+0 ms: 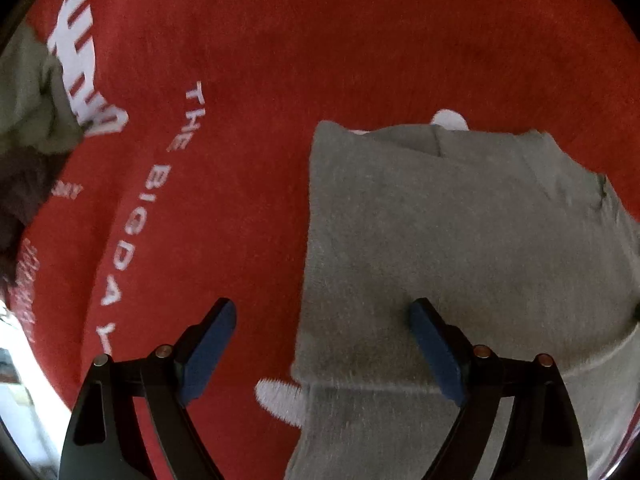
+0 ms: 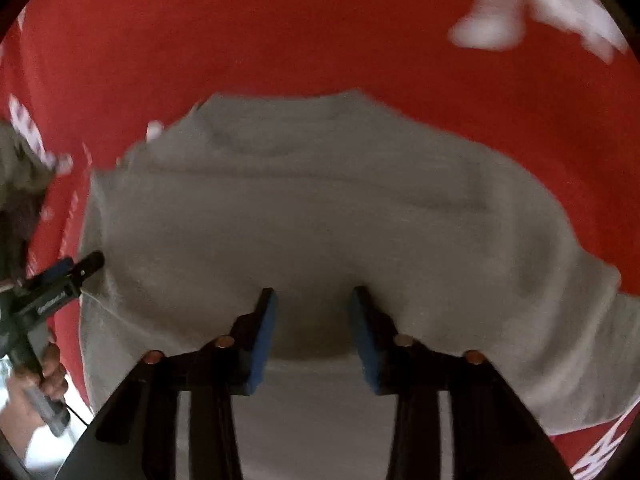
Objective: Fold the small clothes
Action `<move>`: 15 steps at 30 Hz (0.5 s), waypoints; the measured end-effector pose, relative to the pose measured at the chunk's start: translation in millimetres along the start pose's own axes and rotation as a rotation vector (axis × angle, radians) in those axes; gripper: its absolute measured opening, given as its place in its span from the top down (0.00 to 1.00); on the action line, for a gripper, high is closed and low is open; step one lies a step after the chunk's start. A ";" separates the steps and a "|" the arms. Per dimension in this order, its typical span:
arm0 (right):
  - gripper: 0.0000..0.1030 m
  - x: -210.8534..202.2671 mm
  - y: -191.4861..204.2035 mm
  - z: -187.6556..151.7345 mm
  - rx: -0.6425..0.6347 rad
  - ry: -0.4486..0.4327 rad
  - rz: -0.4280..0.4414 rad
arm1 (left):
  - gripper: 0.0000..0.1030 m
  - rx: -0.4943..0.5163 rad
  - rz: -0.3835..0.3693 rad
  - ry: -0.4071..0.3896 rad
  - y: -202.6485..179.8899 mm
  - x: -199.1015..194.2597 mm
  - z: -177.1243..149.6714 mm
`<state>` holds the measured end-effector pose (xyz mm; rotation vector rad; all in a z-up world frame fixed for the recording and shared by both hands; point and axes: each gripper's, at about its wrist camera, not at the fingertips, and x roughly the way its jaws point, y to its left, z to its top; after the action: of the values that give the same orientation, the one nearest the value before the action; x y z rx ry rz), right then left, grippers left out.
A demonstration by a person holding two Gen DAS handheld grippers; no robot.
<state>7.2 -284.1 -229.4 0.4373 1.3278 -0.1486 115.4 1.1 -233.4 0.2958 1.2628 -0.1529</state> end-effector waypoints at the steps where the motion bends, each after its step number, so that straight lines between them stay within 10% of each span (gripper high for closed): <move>1: 0.55 -10.7 -17.6 -9.0 0.030 -0.021 -0.082 | 0.13 0.016 -0.002 0.003 -4.3 -5.6 -2.6; 15: 0.52 -69.4 -185.3 -130.4 0.598 -0.087 0.153 | 0.13 0.293 -0.167 0.021 -196.8 -63.9 -49.5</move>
<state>-192.6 -411.6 -226.9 1.0226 1.1439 -0.4370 -3.1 -174.4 -212.5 0.4440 1.2856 -0.4811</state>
